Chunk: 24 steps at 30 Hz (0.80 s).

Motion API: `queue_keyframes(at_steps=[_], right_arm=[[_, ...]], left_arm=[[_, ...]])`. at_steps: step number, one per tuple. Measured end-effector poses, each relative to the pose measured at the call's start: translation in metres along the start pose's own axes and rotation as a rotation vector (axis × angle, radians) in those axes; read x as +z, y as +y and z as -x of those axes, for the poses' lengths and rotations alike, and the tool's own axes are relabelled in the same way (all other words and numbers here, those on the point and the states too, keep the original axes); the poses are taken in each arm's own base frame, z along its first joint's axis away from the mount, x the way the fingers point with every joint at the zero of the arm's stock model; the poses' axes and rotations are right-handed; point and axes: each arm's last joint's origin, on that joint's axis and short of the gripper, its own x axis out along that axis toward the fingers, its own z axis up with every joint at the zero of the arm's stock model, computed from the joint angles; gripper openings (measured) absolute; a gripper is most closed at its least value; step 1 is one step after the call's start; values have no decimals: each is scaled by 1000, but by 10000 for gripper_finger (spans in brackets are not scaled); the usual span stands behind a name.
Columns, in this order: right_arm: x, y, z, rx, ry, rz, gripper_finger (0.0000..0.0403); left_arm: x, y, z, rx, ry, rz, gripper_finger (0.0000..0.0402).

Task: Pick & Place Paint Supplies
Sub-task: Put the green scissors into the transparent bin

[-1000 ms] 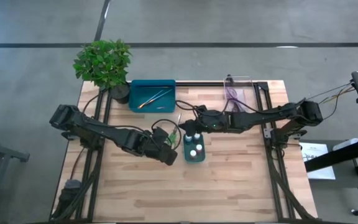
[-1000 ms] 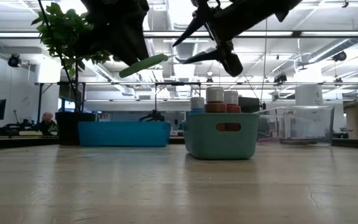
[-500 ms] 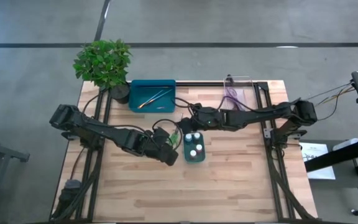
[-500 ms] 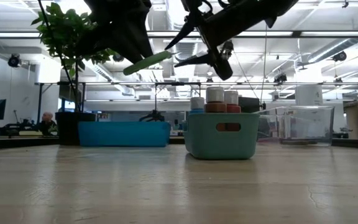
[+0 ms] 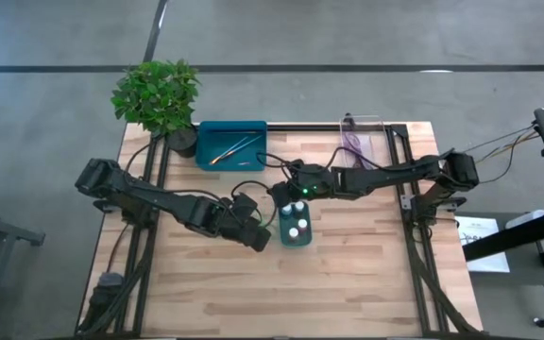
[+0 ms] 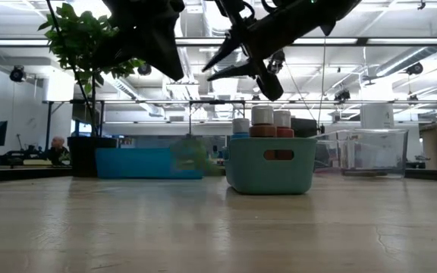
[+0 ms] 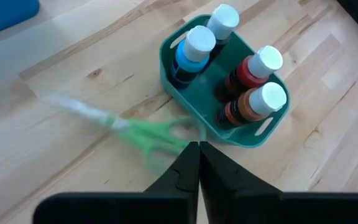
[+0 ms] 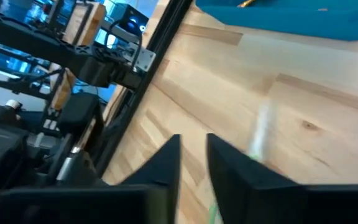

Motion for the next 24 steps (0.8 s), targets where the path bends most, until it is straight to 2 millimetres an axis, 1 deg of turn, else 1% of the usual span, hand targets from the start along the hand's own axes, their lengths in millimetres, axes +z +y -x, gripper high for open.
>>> queue_keyframes(at_steps=[2, 5, 13, 18, 24], right_arm=[[0, 0, 0, -3, -6, 22, 26], [1, 1, 1, -5, -26, 26, 12], [10, 8, 15, 16, -82, 57, 8], [12, 8, 20, -2, -80, 68, 8], [13, 9, 23, -6, -94, 65, 8]], left_arm=[[0, 0, 0, 0, 0, 0, 6], [0, 0, 0, 0, 0, -1, 4], [0, 0, 0, -2, 4, -5, 9], [-1, 0, 0, -3, 14, -11, 10], [-5, -1, 0, -67, 137, -44, 10]])
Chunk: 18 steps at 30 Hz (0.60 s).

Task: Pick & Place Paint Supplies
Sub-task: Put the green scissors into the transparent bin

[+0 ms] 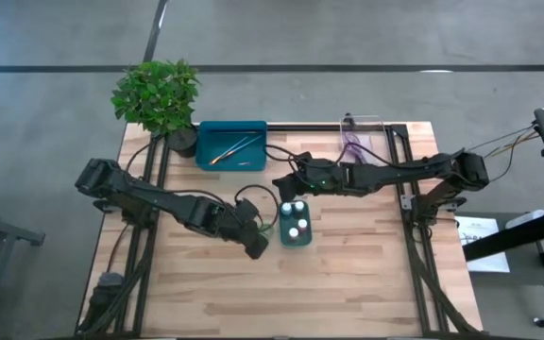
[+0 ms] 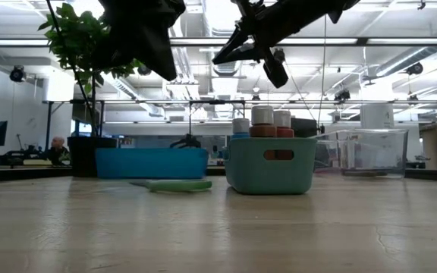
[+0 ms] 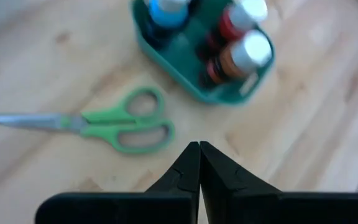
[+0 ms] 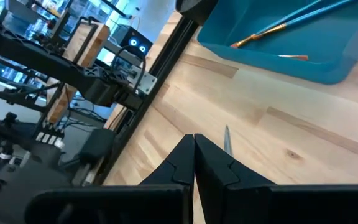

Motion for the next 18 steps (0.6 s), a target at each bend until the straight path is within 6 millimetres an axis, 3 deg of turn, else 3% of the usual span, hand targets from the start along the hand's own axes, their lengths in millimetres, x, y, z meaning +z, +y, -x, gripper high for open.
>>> queue_keyframes(at_steps=[5, 11, 18], right_arm=[[4, 3, 7, 14, -9, 23, 8], [11, 10, 21, 50, -34, 52, 8], [18, 12, 40, 36, -34, 83, 9]], left_arm=[[-4, -2, 0, -53, 82, -126, 10], [-14, -7, 3, -95, 92, -522, 19], [-30, -8, 1, -127, 93, -975, 113]])
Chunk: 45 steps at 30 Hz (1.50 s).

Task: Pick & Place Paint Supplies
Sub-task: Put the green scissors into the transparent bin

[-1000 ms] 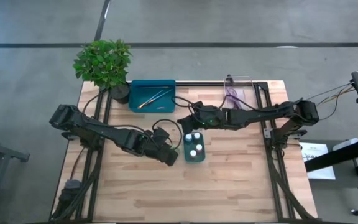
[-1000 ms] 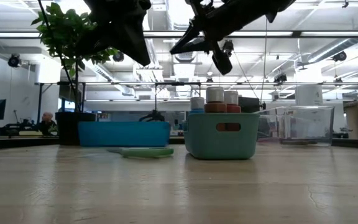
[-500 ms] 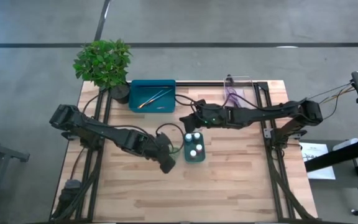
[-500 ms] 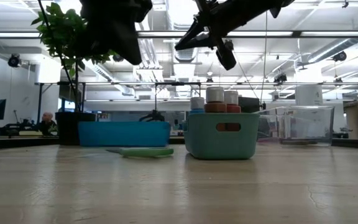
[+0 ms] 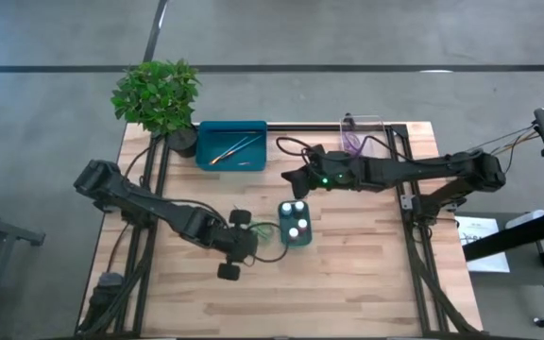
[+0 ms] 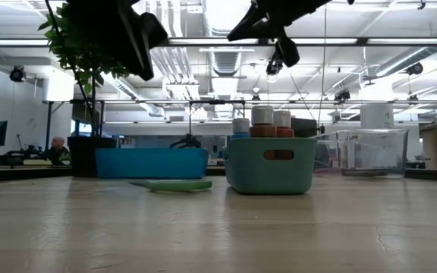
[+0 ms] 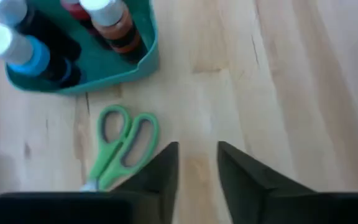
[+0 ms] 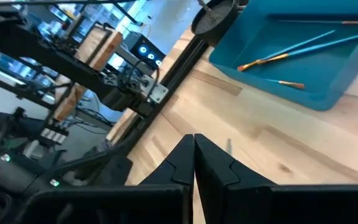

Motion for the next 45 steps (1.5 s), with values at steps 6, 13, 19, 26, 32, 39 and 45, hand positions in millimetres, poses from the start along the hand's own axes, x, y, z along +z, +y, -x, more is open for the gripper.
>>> queue_keyframes(at_steps=[6, 13, 19, 26, 32, 39, 45], right_arm=[[2, -3, 13, -61, 11, 21, 20], [2, -6, 19, -107, 19, 29, 77], [0, -8, 19, -124, 28, 30, 118], [-1, -8, 20, -128, 35, 30, 150], [-1, -8, 20, -131, 39, 34, 162], [-2, -8, 20, -138, 46, 40, 162], [-2, -9, 20, -140, 49, 42, 162]], left_arm=[[-8, 0, -13, 2, 7, -169, 201], [-10, 6, -38, 18, 57, -188, 213], [-9, 19, -56, 39, 81, -164, 155], [-14, 30, -64, 32, 101, -150, 100], [-25, 30, -73, -13, 108, -149, 95], [-25, 30, -80, -32, 91, -194, 95], [-26, 34, -90, -25, 92, -191, 95]])
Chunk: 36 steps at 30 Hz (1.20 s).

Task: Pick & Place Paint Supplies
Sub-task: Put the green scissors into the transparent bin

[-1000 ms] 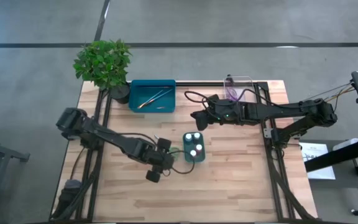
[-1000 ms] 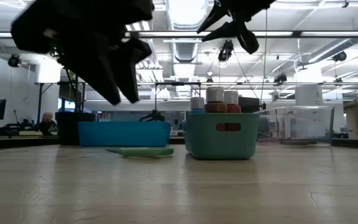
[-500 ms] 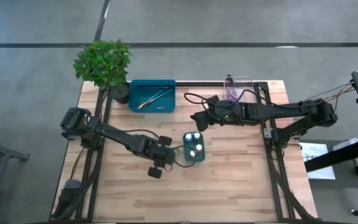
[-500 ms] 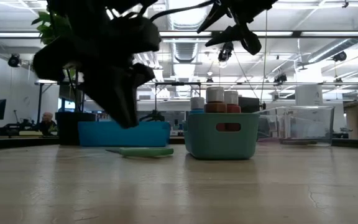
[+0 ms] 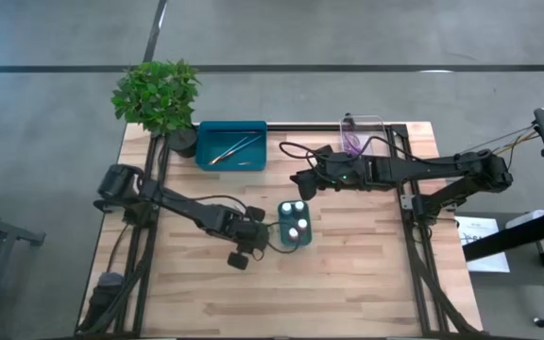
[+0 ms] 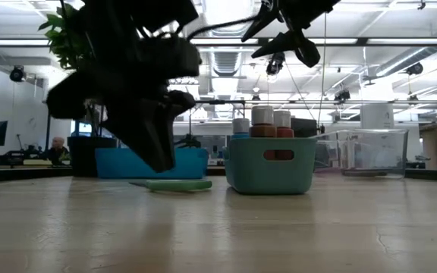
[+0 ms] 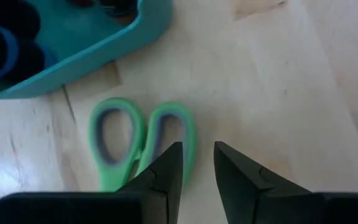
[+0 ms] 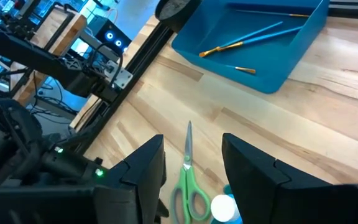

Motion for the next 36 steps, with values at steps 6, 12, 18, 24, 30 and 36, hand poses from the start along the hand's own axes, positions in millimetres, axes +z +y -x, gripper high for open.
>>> queue_keyframes(at_steps=[6, 12, 18, 24, 30, 36], right_arm=[[0, 0, 0, -1, 1, 0, 162], [-1, -1, 0, -9, 7, -1, 162], [-1, -1, 0, -14, 11, -1, 162], [-1, -1, 0, -12, 13, -3, 162], [-1, -1, 0, -8, 18, -3, 162], [-4, 1, 1, -1, 25, 3, 162]], left_arm=[[1, 2, -6, -2, -3, -14, 95], [-2, 1, -16, -2, 22, -26, 95], [-4, 4, -20, 4, 37, -30, 95], [-9, 4, -22, -1, 43, -29, 95], [-15, 2, -25, -21, 48, -25, 95], [-16, 2, -25, -21, 45, -24, 92]])
